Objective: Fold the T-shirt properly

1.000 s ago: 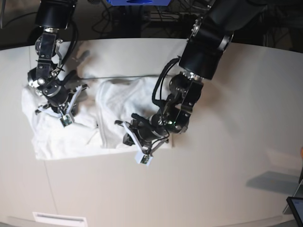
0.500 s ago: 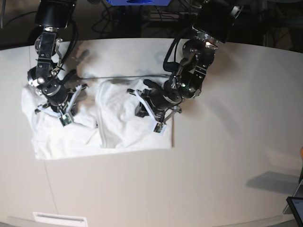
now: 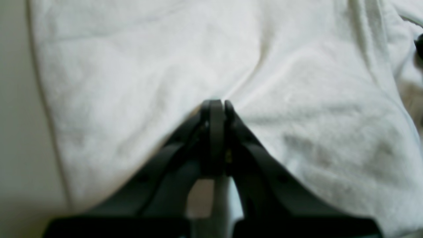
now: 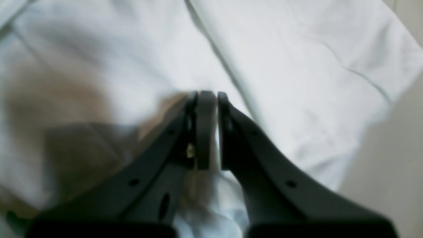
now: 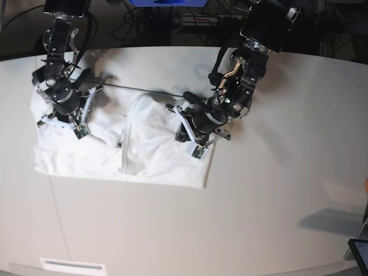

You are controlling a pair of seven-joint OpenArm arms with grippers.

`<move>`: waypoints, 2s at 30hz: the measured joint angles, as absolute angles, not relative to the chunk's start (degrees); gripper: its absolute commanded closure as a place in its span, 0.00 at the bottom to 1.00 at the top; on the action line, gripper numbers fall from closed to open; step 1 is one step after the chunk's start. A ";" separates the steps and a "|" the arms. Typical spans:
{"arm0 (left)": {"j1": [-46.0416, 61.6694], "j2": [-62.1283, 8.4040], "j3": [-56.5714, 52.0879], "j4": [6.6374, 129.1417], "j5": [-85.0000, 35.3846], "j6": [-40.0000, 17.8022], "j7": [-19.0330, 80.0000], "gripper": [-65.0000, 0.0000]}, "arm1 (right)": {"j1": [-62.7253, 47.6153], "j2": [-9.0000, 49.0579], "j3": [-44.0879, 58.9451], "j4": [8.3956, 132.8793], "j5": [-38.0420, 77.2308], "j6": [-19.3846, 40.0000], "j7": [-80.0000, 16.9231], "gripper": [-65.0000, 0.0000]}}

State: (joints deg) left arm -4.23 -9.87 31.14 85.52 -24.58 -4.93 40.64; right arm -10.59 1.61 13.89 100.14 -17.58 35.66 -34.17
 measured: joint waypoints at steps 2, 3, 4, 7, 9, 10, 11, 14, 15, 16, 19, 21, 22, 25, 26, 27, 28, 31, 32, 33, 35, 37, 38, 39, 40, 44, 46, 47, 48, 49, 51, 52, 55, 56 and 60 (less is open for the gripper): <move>-3.29 -10.22 30.55 85.71 -24.36 -4.78 40.07 1.00 | -11.46 1.72 14.02 104.86 -17.04 35.40 -34.70 0.74; -2.55 -10.22 29.54 85.80 -24.47 -4.80 39.22 1.00 | -11.42 1.74 14.02 106.63 -16.91 35.46 -35.77 0.71; -1.91 -10.20 28.60 85.89 -24.67 -4.84 38.74 1.00 | -11.16 1.74 14.00 107.66 -16.73 35.53 -36.75 0.71; -0.34 -10.17 26.28 86.46 -25.06 -4.99 38.17 1.00 | -10.28 1.78 14.02 108.81 -16.71 35.92 -38.15 0.71; 1.56 -10.17 25.10 87.94 -24.75 -4.64 37.87 1.00 | -9.87 2.00 14.24 108.90 -16.69 35.94 -38.09 0.70; 2.96 -10.17 24.32 89.14 -24.43 -4.54 37.87 1.00 | -9.69 2.04 14.28 108.92 -16.71 35.94 -38.13 0.70; 4.27 -10.20 23.51 90.30 -24.36 -4.54 37.91 1.00 | -9.52 2.02 14.41 108.95 -16.75 36.47 -39.09 0.70; 7.22 -10.35 21.80 93.12 -24.18 -4.49 38.70 1.00 | -6.94 1.26 15.90 108.97 -16.29 41.04 -46.63 0.70; 7.73 -10.35 21.45 93.71 -24.16 -4.49 38.79 1.00 | -5.69 0.78 17.78 108.97 -15.03 40.58 -47.92 0.70; 8.14 -10.35 21.34 94.02 -24.10 -4.49 38.98 1.00 | -4.03 0.60 20.25 108.99 -12.69 40.53 -49.87 0.70; 8.23 -10.52 21.19 94.15 -24.01 -4.49 39.18 1.00 | -0.54 0.80 27.97 109.38 -8.12 40.23 -55.37 0.70; 8.45 -10.48 20.47 94.41 -24.23 -4.56 39.40 1.00 | 0.38 1.39 30.76 109.34 -6.09 39.94 -59.88 0.68; 8.62 -10.50 20.08 94.72 -24.23 -4.54 39.57 1.00 | 0.51 2.28 31.51 109.32 -4.43 39.90 -61.82 0.66; 8.93 -10.79 19.92 95.59 -24.14 -4.49 40.32 1.00 | 1.76 4.62 34.06 109.21 3.01 40.03 -65.14 0.52; 9.08 -10.79 19.92 95.88 -24.05 -4.43 40.62 1.00 | 2.09 5.41 35.03 109.21 6.24 39.92 -66.24 0.49; 9.50 -10.72 19.86 96.20 -23.92 -4.29 40.66 1.00 | 2.20 6.22 36.25 109.19 9.47 40.14 -66.61 0.46; 9.98 -10.66 19.59 96.44 -23.88 -4.29 40.56 1.00 | 2.17 6.76 37.65 109.12 12.25 40.05 -68.01 0.45; 10.81 -10.74 19.49 97.41 -23.75 -4.29 40.64 1.00 | 2.00 8.45 40.91 105.91 20.18 39.83 -73.10 0.44; 10.76 -10.76 19.49 97.76 -23.73 -4.25 41.17 1.00 | 1.87 9.02 41.67 104.27 22.76 39.90 -73.89 0.44; 10.79 -10.70 19.51 98.28 -23.35 -3.88 42.09 1.00 | 1.85 9.76 42.04 102.13 25.91 39.92 -74.11 0.44; 11.03 -10.81 19.53 99.70 -22.85 -3.77 43.35 1.00 | 1.91 11.20 42.28 98.04 30.17 39.92 -74.22 0.44; 11.31 -11.09 19.03 101.58 -22.48 -3.44 44.99 1.00 | 1.78 11.84 42.26 95.35 32.10 39.90 -74.04 0.44; 11.44 -10.94 17.43 102.59 -22.70 -3.70 45.15 1.00 | 1.69 12.01 42.17 94.52 32.45 39.88 -74.32 0.44; 11.46 -10.87 15.31 103.63 -22.70 -3.66 44.86 1.00 | 1.54 12.27 42.09 94.04 32.49 39.88 -74.32 0.44; 11.40 -10.92 12.88 104.64 -22.44 -3.60 44.62 1.00 | 1.52 12.49 42.09 93.89 32.47 39.88 -74.32 0.44; 11.20 -12.82 5.91 106.80 -21.82 -3.25 48.64 1.00 | 1.61 13.10 41.91 93.89 33.61 39.88 -75.20 0.41; 11.55 -14.02 3.66 107.28 -21.87 -3.27 52.27 1.00 | 1.56 13.58 41.87 93.82 36.62 39.81 -77.14 0.33; 11.60 -14.50 2.94 107.37 -21.80 -3.27 53.25 1.00 | 1.48 14.06 41.87 93.82 38.98 39.83 -77.30 0.30; 11.62 -15.49 2.42 107.42 -21.89 -3.31 53.98 1.00 | 1.43 14.59 41.87 93.82 41.76 39.86 -77.32 0.27; 11.64 -16.51 2.15 107.39 -21.89 -3.44 54.11 1.00 | 1.56 15.09 41.87 93.84 43.13 39.88 -76.95 0.26; 12.75 -18.22 1.78 107.44 -21.87 -3.44 53.52 1.00 | 1.74 15.55 41.87 93.51 44.10 39.86 -76.99 0.24; 13.43 -18.96 1.78 107.42 -21.89 -3.44 53.63 1.00 | 1.74 15.70 41.87 92.49 45.17 39.88 -76.99 0.24; 13.91 -20.05 1.85 105.82 -20.97 -3.68 54.37 1.00 | 2.37 15.73 41.87 86.00 47.24 39.92 -77.03 0.24; 13.65 -20.23 1.91 105.14 -20.05 -3.88 54.24 1.00 | 2.79 15.86 41.87 83.33 47.75 39.68 -77.19 0.24; 13.65 -20.36 1.87 102.94 -15.79 -3.92 53.63 1.00 | 3.33 15.77 41.71 77.93 48.47 39.64 -77.08 0.24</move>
State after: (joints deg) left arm 13.65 -20.36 1.87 102.94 -15.79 -3.92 53.63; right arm 3.33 15.77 41.71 77.93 48.47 39.64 -77.08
